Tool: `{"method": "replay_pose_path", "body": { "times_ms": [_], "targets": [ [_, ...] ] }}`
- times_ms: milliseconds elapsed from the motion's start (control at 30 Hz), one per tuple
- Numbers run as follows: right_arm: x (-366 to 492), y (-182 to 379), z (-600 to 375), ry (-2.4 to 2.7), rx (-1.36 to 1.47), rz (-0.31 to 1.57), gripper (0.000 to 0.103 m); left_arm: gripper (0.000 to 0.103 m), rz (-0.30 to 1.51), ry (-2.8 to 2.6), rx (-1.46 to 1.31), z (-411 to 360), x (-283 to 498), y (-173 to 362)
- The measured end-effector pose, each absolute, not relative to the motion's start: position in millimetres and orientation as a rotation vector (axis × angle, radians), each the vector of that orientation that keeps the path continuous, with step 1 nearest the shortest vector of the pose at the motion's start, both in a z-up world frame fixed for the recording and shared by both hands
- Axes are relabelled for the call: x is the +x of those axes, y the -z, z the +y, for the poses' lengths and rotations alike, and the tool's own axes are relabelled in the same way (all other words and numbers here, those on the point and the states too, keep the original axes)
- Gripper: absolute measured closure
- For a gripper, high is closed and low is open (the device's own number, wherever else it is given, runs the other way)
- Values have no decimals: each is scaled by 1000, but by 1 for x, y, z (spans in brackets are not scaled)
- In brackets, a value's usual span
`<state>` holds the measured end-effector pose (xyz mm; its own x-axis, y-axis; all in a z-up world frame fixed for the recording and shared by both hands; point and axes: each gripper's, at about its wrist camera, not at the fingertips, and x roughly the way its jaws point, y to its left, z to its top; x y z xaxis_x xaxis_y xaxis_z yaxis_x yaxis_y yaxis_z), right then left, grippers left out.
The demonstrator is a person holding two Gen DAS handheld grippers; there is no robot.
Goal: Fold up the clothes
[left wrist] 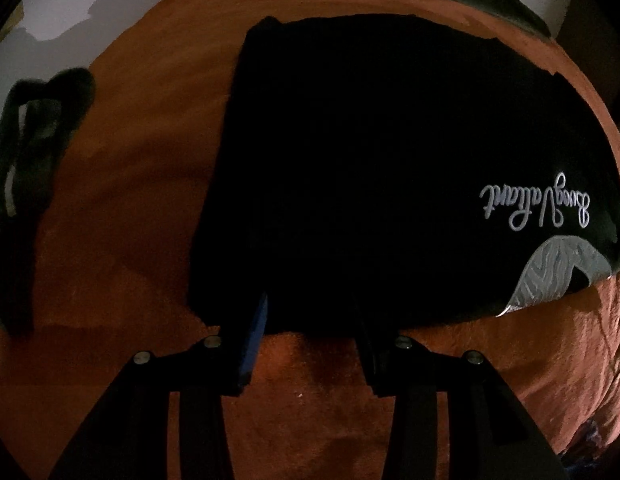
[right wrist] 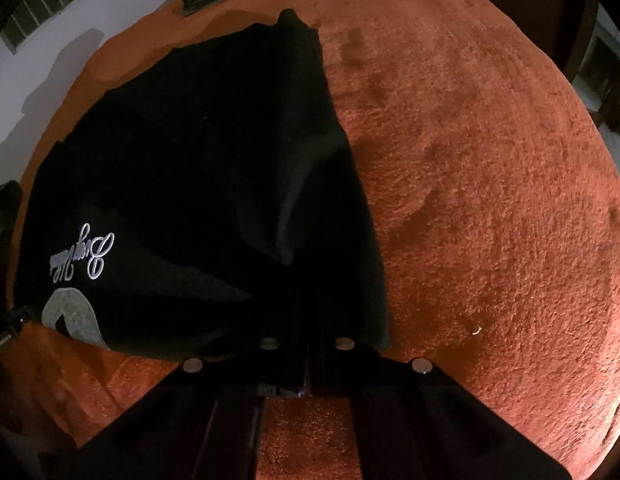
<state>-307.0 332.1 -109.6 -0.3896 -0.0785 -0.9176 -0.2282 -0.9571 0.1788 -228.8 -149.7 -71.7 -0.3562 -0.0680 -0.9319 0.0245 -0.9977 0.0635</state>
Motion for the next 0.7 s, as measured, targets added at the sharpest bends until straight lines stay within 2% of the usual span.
{"method": "replay_pose_path", "body": {
  "times_ms": [167,367,500,567,700],
  "targets": [
    [-313,99,322,-2512,-1688,414,103,59,-48,2531,1757,-148,-232,70],
    [-323,63,255,-2728,-1623,291,101,59,19,2519,1737,-153,-236,58],
    [-326,66,234,-2858,-1715,350,101,58,166,2564,1514,-184,-234,27],
    [-319,67,218,-2886,-1763,368,101,58,201,2584,1514,-186,-241,22],
    [-319,77,201,-2891,-1843,441,101,58,237,2716,1626,-173,-185,22]
  ]
}}
